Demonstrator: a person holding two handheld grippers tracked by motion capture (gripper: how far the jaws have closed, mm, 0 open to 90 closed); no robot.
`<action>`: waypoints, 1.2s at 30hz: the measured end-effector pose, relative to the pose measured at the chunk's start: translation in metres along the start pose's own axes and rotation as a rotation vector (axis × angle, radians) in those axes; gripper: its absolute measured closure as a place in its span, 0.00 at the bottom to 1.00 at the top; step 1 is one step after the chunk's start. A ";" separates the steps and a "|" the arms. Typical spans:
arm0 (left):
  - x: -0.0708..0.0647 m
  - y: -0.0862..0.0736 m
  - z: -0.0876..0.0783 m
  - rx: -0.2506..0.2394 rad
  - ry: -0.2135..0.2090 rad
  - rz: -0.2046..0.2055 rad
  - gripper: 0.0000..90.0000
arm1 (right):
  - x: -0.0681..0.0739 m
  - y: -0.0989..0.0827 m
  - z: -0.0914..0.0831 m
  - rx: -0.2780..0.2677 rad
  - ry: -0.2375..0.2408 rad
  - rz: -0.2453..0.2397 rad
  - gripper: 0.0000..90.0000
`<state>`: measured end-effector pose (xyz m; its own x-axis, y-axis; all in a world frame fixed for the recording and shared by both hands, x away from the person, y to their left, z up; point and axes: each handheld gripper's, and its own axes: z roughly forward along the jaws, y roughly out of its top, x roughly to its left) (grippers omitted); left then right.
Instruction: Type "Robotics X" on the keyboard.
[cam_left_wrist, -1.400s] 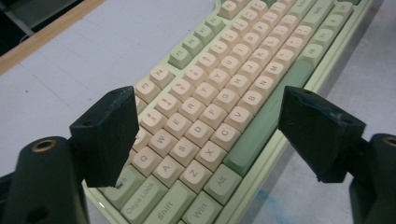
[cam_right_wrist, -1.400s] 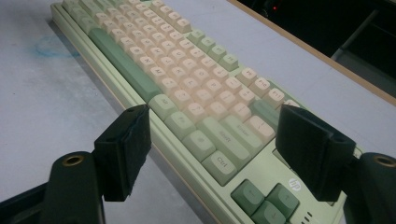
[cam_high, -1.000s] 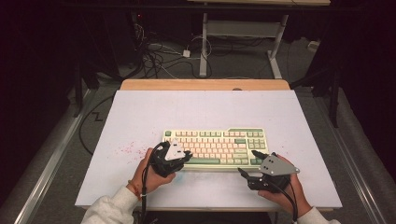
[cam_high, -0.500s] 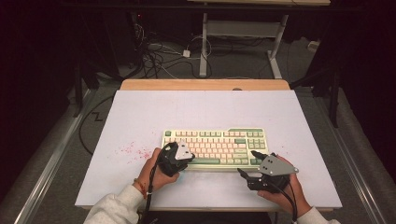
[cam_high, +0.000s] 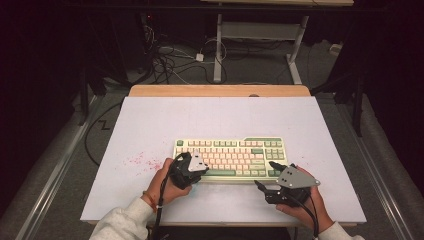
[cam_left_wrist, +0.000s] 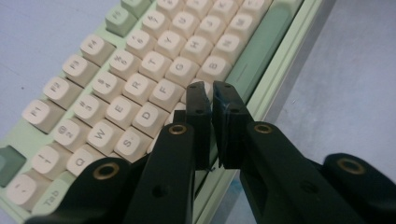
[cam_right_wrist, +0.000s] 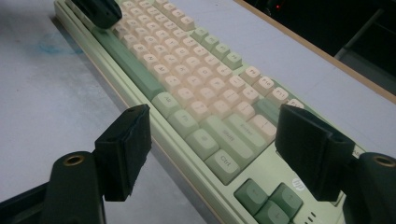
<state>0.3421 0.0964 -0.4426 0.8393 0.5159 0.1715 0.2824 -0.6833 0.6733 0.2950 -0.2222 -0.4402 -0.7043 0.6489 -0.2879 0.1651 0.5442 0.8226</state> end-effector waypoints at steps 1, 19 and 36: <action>0.001 0.000 -0.003 -0.017 0.008 -0.004 0.90 | -0.001 0.000 0.000 -0.002 -0.001 0.000 0.30; 0.011 -0.019 -0.025 -0.111 0.124 -0.022 0.34 | -0.007 0.000 -0.005 -0.012 -0.021 0.024 0.32; 0.010 -0.050 -0.034 -0.113 0.152 -0.025 0.20 | -0.013 0.000 -0.007 -0.006 -0.035 0.049 0.38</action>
<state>0.3210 0.1535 -0.4501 0.7504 0.6100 0.2544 0.2416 -0.6115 0.7535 0.2994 -0.2336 -0.4330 -0.6711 0.6926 -0.2644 0.1942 0.5084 0.8390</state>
